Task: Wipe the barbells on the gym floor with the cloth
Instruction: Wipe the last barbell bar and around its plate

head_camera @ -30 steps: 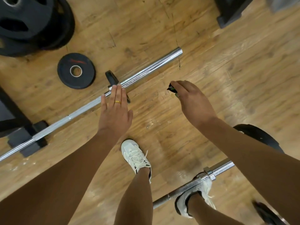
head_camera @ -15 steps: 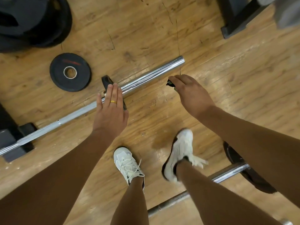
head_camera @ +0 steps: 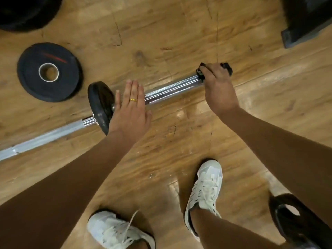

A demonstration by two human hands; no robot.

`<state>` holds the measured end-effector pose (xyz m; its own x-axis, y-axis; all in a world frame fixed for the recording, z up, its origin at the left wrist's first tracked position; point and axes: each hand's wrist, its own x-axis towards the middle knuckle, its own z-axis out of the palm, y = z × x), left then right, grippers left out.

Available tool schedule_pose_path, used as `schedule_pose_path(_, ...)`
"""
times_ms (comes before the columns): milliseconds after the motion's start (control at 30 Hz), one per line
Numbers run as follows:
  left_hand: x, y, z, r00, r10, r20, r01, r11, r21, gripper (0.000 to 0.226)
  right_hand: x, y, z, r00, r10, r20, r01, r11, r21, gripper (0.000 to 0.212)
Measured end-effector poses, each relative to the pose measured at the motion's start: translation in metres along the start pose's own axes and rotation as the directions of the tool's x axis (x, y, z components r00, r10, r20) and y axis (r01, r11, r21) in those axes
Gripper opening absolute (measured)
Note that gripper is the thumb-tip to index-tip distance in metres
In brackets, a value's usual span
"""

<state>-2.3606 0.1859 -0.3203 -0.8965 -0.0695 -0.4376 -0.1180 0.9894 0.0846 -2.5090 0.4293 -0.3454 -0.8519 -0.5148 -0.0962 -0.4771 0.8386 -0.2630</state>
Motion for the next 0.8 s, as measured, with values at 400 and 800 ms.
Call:
schedule_pose_path(400,0.016,0.000,0.032,0.994,0.091,-0.062,-0.100,0.980,-0.173,0.083,-0.004,0.016,0.050,0.933,0.013,-0.360,0.062,0.979,0.196,0.039)
schedule_pose_path(800,0.027,-0.006,0.015,0.995,0.095,0.031,-0.091,0.989,-0.114,0.084,0.010,0.003,0.036,0.948,0.083,-0.308,-0.031,0.985,0.172,0.032)
